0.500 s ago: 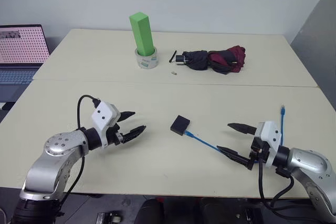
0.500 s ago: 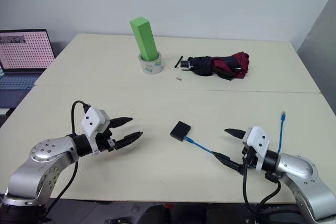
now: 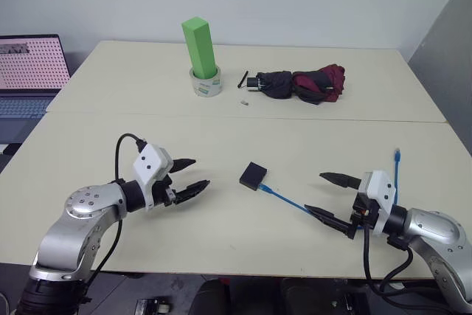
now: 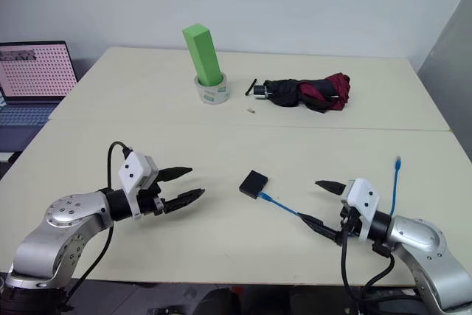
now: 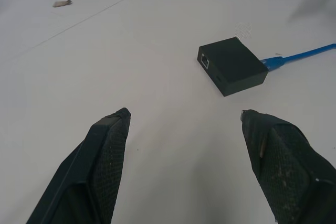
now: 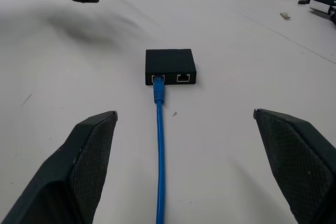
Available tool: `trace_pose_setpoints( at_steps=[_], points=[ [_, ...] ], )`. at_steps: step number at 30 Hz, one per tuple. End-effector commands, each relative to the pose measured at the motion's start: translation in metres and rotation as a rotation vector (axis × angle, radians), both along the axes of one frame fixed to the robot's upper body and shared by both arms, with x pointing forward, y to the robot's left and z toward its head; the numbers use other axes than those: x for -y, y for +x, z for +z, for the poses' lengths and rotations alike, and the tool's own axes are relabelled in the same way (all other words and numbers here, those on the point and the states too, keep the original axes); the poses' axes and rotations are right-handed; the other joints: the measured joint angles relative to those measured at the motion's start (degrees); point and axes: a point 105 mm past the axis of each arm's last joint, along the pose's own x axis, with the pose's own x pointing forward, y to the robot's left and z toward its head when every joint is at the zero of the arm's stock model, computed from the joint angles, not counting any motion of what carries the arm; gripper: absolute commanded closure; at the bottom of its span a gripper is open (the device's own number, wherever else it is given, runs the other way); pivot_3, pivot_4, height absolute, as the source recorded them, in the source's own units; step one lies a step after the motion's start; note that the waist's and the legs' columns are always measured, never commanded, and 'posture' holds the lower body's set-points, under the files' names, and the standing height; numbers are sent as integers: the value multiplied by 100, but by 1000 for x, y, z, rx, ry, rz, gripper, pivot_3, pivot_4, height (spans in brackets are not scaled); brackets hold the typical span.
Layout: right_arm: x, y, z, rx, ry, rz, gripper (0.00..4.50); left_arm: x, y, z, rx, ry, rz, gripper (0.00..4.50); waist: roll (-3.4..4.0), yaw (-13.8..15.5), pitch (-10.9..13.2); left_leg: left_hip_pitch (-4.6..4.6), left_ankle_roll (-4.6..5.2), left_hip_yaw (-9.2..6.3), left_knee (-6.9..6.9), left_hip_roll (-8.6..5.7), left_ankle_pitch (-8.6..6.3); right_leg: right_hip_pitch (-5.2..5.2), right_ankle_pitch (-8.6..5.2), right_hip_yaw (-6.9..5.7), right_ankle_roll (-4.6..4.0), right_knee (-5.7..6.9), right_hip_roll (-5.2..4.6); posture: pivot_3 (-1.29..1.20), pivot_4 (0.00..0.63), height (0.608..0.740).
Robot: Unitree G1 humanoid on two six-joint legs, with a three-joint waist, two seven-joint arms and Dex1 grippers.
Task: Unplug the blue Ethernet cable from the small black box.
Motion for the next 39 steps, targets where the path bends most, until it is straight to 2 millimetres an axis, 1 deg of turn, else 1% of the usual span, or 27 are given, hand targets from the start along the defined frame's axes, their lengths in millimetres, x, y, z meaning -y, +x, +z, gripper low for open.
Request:
trace_pose_setpoints(
  at_steps=[1,5,8,11,15,20,21,22,24,26,27,28,32,33,35,37,38,39],
  points=[
    [-8,2,4,25,-17,11,111,11,-5,9,37,16,-57,922,0,-1,0,0,0,0,0,0,0,0,0,0,0,0,0,0,150,740],
    [-31,14,-6,13,-31,31,111,26,-11,9,20,27,-130,922,0,-4,0,1,-2,0,1,1,1,-1,0,1,0,1,1,0,150,740],
    [-46,23,-13,-21,-21,34,111,31,-17,7,-7,41,-179,922,0,-4,0,0,-16,0,1,1,9,-2,0,2,0,2,3,0,150,740],
    [-61,28,-28,-56,-61,61,111,35,-28,5,-46,59,-264,922,1,-5,1,-4,-18,0,1,1,10,-5,0,1,0,0,3,0,150,740],
    [-73,35,-40,-68,-86,81,111,35,-35,4,-75,78,-322,922,2,-4,1,-2,-17,1,0,1,10,-7,0,2,0,1,3,0,150,740],
    [-84,48,-47,-73,-90,68,111,35,-32,6,-70,65,-320,922,2,-5,2,-2,-17,1,1,1,10,-7,0,2,0,1,3,0,150,740],
    [-86,51,-48,-73,-89,60,460,36,-31,6,-71,63,-319,846,3,-10,2,-3,-17,0,1,1,10,-8,0,0,0,2,3,0,150,740],
    [-87,54,-49,-72,-90,51,512,36,-31,5,-72,63,-317,846,3,-16,2,-2,-17,1,0,1,10,-8,0,2,0,3,3,0,150,740],
    [-89,57,-50,-72,-96,46,1059,36,-30,4,-73,64,-315,846,3,-18,2,-1,-17,1,0,2,10,-9,0,1,0,4,4,0,150,740],
    [-89,58,-52,-74,-102,46,1526,35,-28,4,-72,58,-308,846,2,-16,2,-2,-17,1,1,2,10,-9,0,1,0,4,4,0,150,740],
    [-89,58,-53,-78,-108,47,1896,35,-27,4,-72,53,-302,846,2,-15,2,-2,-17,0,1,1,10,-8,0,1,0,4,4,0,150,740],
    [-88,57,-53,-79,-115,50,2054,34,-26,4,-74,45,-293,846,2,-14,2,-2,-17,0,1,2,10,-8,0,0,0,5,4,0,150,740],
    [-85,56,-52,-66,-140,64,3023,32,-21,4,-78,23,-267,846,2,-14,1,-1,-17,0,1,2,10,-8,0,1,0,5,4,0,150,740],
    [-84,56,-50,-54,-144,67,3212,31,-19,4,-78,16,-257,846,2,-11,1,-2,-17,0,1,2,10,-8,0,0,0,5,4,0,150,740],
    [-83,56,-45,-20,-155,82,3765,30,-15,3,-87,-4,-239,846,2,-6,2,-2,-17,-1,1,1,9,-8,0,0,0,5,3,0,150,740],
    [-82,56,-39,28,-176,106,4229,29,-12,2,-107,-27,-225,846,2,-4,2,-3,-16,-1,2,1,9,-8,0,0,0,4,3,0,150,740],
    [-81,55,-33,75,-194,125,4340,29,-11,2,-124,-53,-216,846,2,0,2,-2,-16,-1,2,0,9,-8,0,0,0,5,3,0,150,740],
    [-80,55,-29,121,-213,142,4359,29,-9,2,-139,-78,-208,846,2,2,2,-3,-17,-1,2,0,9,-8,0,-1,0,4,3,0,150,740]
  ],
)
